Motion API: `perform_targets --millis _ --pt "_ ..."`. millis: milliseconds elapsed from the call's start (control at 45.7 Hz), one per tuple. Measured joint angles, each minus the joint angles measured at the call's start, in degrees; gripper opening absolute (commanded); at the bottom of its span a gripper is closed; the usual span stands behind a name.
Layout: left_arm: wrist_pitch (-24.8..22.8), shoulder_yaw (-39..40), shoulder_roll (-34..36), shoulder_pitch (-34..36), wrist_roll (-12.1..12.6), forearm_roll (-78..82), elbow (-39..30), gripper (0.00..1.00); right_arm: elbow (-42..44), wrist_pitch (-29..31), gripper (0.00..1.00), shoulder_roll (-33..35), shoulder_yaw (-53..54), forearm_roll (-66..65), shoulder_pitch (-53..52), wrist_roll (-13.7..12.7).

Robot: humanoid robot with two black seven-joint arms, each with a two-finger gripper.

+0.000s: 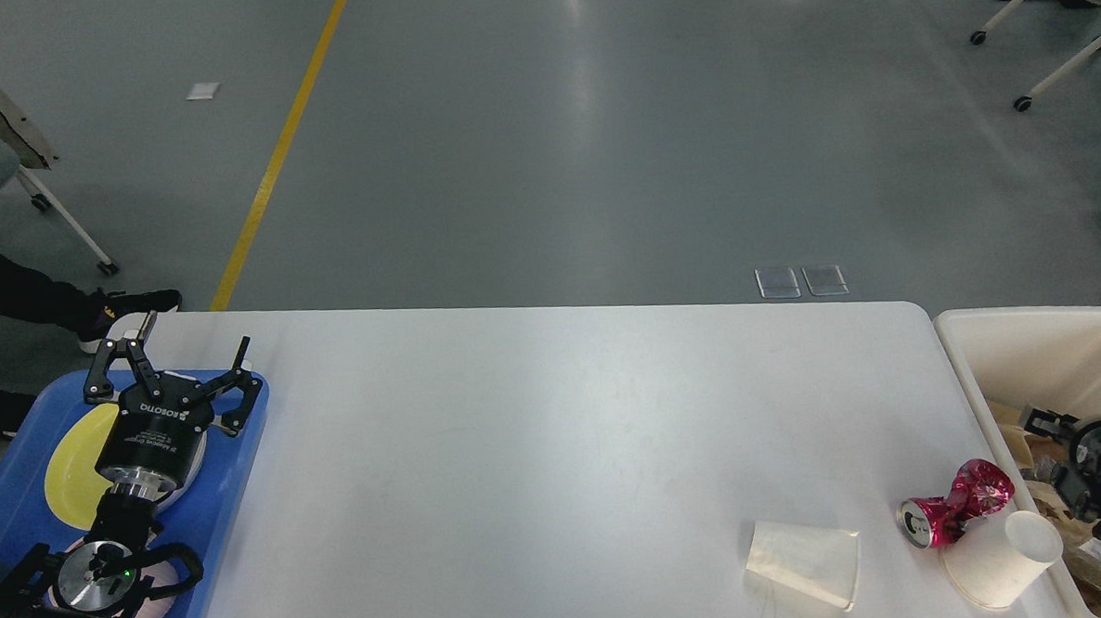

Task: Tidy desktop
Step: 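Release the paper bag and wrapper into the white bin, then raise the right gripper out of the bin and move it back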

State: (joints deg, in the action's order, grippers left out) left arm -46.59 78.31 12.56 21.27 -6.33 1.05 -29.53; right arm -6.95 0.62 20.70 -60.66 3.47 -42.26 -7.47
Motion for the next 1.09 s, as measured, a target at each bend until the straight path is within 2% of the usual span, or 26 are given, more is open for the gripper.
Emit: perform_targets --millis 175,219,284,416,503,635,744,810,1094 --pt "0.0 0.0 0.0 0.0 0.0 0.0 0.0 0.97 -14.3 1.3 1.0 4.7 -2.3 -1.3 -13.4 -0.2" --pt "0.0 0.0 0.0 0.0 0.0 0.0 0.0 0.97 -21.4 2.9 1.0 6.0 -5.5 -2.5 -21.0 -0.4" --pt "0.0 0.0 0.0 0.0 0.0 0.0 0.0 0.97 -26.6 5.2 1.0 6.2 -9.1 -3.2 -27.6 -0.6" --pt "0.0 0.0 0.0 0.0 0.1 0.0 0.0 0.97 -41.1 15.0 1.0 3.9 -17.4 -3.5 -45.6 -0.8" --pt "0.0 0.0 0.0 0.0 0.1 0.0 -0.1 0.97 -49.6 23.0 1.0 -0.6 -21.8 -3.6 -58.2 -0.9" --pt "-0.1 0.0 -0.1 0.0 0.1 0.0 -0.1 0.97 -55.4 37.1 1.0 -5.7 -23.8 -3.2 -72.1 -0.9" --pt "-0.1 0.0 -0.1 0.0 0.1 0.0 -0.1 0.97 -59.2 48.0 1.0 -7.1 -22.4 -2.8 -81.2 -0.9" --pt "-0.1 0.0 0.0 0.0 0.1 0.0 0.0 0.97 -62.4 52.2 1.0 -7.2 -20.8 -2.7 -86.3 -0.9" --pt "0.0 0.0 0.0 0.0 0.0 0.0 0.0 0.97 -79.4 54.4 1.0 -2.1 -15.8 -1.3 -107.0 -0.9"
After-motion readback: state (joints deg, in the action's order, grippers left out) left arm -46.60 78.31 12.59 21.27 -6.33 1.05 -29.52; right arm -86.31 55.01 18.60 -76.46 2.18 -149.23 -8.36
